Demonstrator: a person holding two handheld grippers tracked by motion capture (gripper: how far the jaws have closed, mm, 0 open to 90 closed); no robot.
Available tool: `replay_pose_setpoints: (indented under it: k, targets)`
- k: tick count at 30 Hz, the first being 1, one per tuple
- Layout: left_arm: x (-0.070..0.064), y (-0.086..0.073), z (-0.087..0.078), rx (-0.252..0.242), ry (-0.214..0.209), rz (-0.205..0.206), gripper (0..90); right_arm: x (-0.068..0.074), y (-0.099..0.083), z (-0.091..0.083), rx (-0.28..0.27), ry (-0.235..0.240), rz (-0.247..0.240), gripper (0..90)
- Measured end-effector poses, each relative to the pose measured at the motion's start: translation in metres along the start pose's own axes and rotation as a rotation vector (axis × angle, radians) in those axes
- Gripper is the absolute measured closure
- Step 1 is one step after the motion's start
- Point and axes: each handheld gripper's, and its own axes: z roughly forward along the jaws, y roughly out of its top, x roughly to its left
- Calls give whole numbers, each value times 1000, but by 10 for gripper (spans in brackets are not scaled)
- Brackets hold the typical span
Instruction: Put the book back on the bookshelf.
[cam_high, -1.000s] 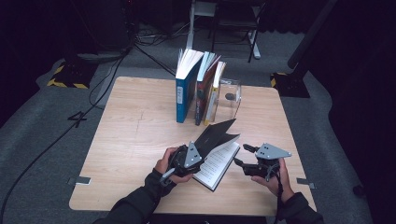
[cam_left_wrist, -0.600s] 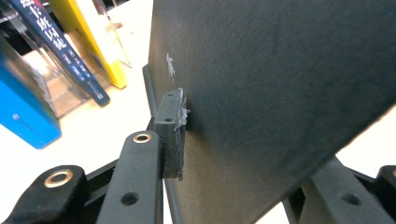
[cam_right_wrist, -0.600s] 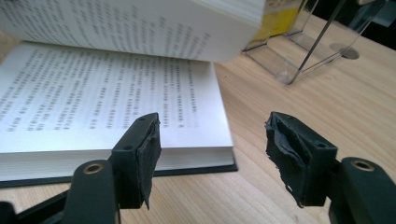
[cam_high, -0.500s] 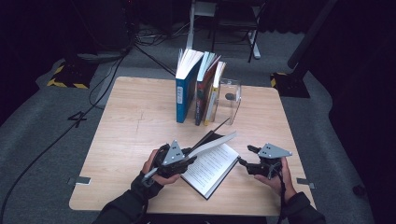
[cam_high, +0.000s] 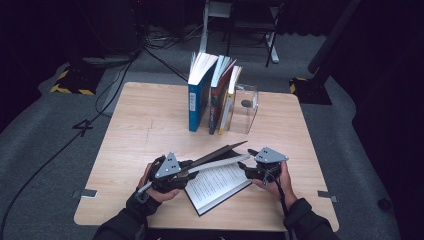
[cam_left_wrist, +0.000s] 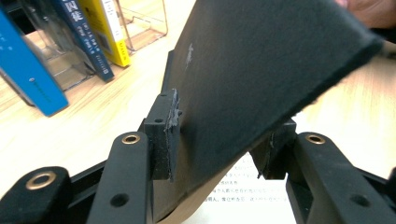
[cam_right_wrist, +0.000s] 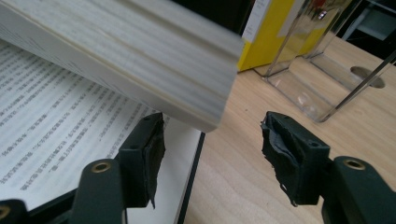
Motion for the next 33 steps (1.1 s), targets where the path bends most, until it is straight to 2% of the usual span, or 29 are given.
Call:
replay_pose_setpoints:
  k: [3, 7, 12, 15, 17, 18, 20, 21, 23, 25, 29, 30, 33]
  targets:
    - [3, 1, 5, 9, -8, 13, 554, -2, 4, 0, -34, 4, 30, 405]
    - [0, 8, 16, 43, 6, 53, 533, -2, 9, 1, -52, -10, 25, 420]
    - [-1, 11, 23, 55, 10, 57, 489, -3, 11, 2, -58, -15, 27, 420]
    - [-6, 15, 31, 75, 8, 95, 472, -3, 11, 3, -61, -6, 33, 423]
    - [-6, 19, 31, 84, 16, 135, 513, -3, 11, 3, -59, -3, 34, 424]
    - [-4, 20, 30, 73, 16, 128, 542, -4, 11, 3, -59, -1, 38, 424]
    - [2, 22, 29, 49, 5, 85, 623, -5, 10, 3, -68, 9, 41, 420]
    - [2, 22, 29, 49, 5, 85, 632, -6, 10, 2, -80, 13, 41, 419]
    - [4, 23, 31, 37, -21, 83, 646, -9, 10, -3, -97, 25, 37, 409]
    - [2, 25, 34, 28, -40, 83, 647, -12, 9, -7, -95, 26, 8, 389]
    - [-1, 30, 43, 6, -108, 78, 648, -24, 0, -19, -100, 71, 3, 355]
    - [-1, 30, 43, 6, -108, 78, 649, -24, 0, -19, -100, 71, 3, 355]
    - [-4, 37, 53, -6, -175, 85, 654, -36, -8, -33, -107, 124, -15, 333]
